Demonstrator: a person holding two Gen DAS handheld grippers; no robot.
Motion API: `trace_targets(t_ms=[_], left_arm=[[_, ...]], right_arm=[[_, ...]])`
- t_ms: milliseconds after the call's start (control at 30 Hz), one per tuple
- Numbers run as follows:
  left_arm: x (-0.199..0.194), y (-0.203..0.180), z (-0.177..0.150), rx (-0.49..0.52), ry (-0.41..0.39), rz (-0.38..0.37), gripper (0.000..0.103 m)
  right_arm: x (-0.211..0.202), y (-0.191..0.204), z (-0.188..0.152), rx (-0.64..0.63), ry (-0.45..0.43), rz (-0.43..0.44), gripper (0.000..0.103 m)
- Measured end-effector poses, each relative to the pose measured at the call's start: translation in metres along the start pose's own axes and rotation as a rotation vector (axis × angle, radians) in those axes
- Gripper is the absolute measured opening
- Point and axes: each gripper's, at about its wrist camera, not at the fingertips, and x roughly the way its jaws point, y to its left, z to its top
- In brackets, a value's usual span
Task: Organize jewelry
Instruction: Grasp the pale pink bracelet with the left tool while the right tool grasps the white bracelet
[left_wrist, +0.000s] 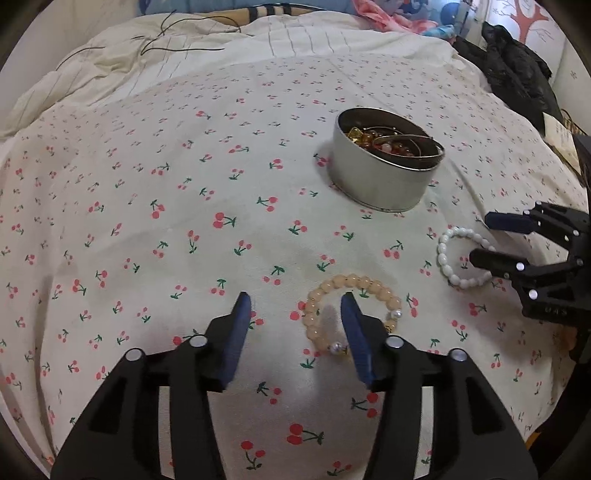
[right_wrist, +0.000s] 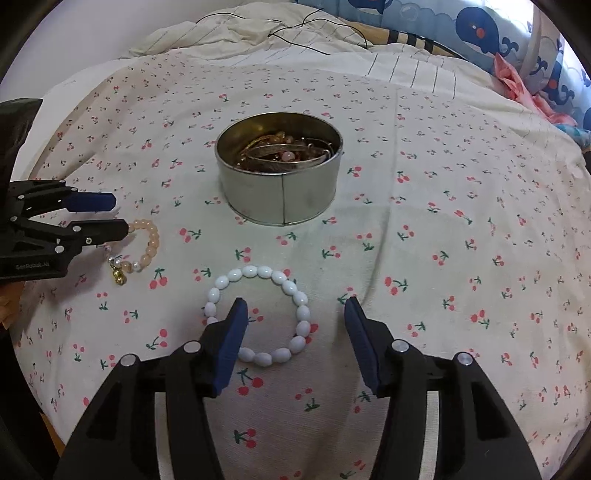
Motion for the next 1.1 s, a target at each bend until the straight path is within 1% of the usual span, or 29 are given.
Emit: trace_targets(t_ms=[67, 133, 200, 433, 467, 500, 533, 567, 600, 667, 767, 1100], left_arm=[[0.006, 0.000, -0.001, -0.006, 0.021, 0.003, 0.051], [0.012, -0.002, -0.002, 0.004, 0.039, 0.005, 0.051], [0.014, -0.005, -0.003, 0.019, 0.039, 0.021, 0.052], [0.014, -0.006, -0.004, 0.024, 0.032, 0.021, 0.052], [0.014, -0.007, -0.004, 0.029, 0.031, 0.023, 0.050], [0.014, -0.009, -0.004, 0.037, 0.026, 0.016, 0.045], [0.013, -0.011, -0.004, 0.042, 0.028, 0.004, 0.030], [0.013, -0.014, -0.004, 0.056, 0.029, -0.008, 0.021], [0.012, -0.018, -0.005, 0.074, 0.025, -0.002, 0.018], [0.012, -0.024, -0.006, 0.109, 0.024, -0.001, 0.008], [0.010, -0.027, -0.006, 0.123, 0.022, -0.007, 0.007], [0.004, -0.024, -0.003, 0.093, -0.006, -0.013, 0.007]], right_arm=[[0.004, 0.004, 0.000, -0.014, 0.010, -0.001, 0.054], [0.008, 0.009, -0.002, -0.036, 0.019, -0.019, 0.055], [0.009, 0.012, -0.002, -0.051, 0.022, -0.032, 0.055], [0.010, 0.016, -0.004, -0.076, 0.022, -0.046, 0.055], [0.009, 0.017, -0.005, -0.081, 0.022, -0.046, 0.053], [0.009, 0.018, -0.005, -0.088, 0.019, -0.045, 0.050], [0.009, 0.020, -0.005, -0.096, 0.020, -0.039, 0.042], [0.009, 0.023, -0.006, -0.103, 0.021, -0.027, 0.038], [0.009, 0.026, -0.006, -0.114, 0.021, -0.027, 0.027], [0.010, 0.032, -0.007, -0.137, 0.022, -0.020, 0.009], [0.009, 0.039, -0.008, -0.152, 0.012, -0.021, 0.008], [-0.004, 0.036, -0.004, -0.114, -0.028, 0.003, 0.008]])
